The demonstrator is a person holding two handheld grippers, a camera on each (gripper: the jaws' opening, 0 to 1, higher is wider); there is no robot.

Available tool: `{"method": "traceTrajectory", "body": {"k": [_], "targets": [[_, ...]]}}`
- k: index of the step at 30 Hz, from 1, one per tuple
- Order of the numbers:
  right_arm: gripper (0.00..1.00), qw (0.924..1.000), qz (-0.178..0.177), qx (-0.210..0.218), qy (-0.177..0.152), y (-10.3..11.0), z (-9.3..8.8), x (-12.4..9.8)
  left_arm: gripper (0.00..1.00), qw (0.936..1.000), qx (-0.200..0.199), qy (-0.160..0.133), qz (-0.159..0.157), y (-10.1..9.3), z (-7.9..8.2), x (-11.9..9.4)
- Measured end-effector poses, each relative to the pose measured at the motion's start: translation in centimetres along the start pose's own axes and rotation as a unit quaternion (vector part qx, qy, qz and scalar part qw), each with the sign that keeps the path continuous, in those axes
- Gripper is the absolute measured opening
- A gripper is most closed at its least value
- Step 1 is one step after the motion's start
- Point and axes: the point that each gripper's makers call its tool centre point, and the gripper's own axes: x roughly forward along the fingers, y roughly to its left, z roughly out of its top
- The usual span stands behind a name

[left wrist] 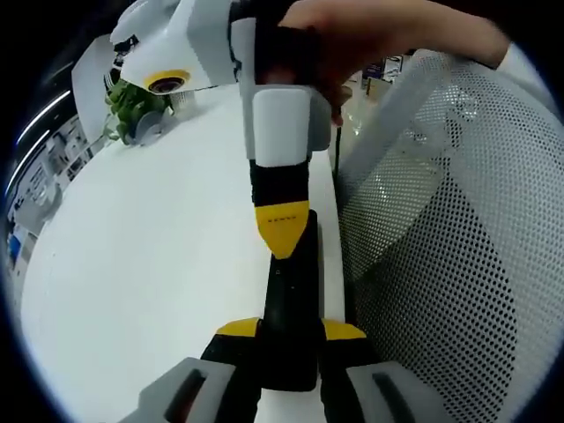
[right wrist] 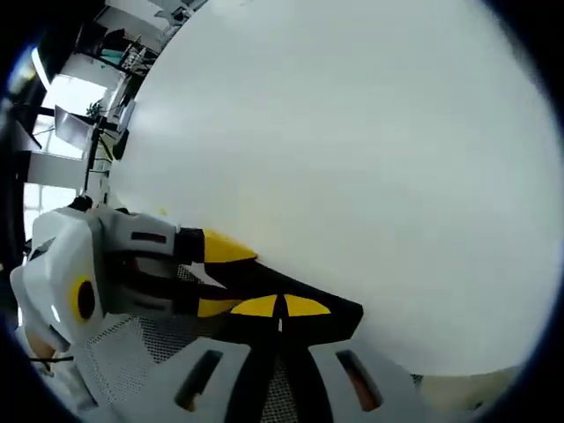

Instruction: Press the specified remote control buttons in sequence, fully releasing each button before pressing the next.

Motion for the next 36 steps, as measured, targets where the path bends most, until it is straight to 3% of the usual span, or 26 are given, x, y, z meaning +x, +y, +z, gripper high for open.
{"method": "traceTrajectory", "body": {"k": [15,36], "targets": [[0.0,0.9974,-0.026,-0.024,0.063,-0.2,0.0,1.4,0.23,1.0,0.0,0.005,-0.001,0.0,0.0,0.0],[0.0,0.994,-0.057,-0.044,0.082,-0.2,0.1,1.4,0.23,1.0,-0.001,0.003,-0.002,0.1,0.0,0.0]]}}
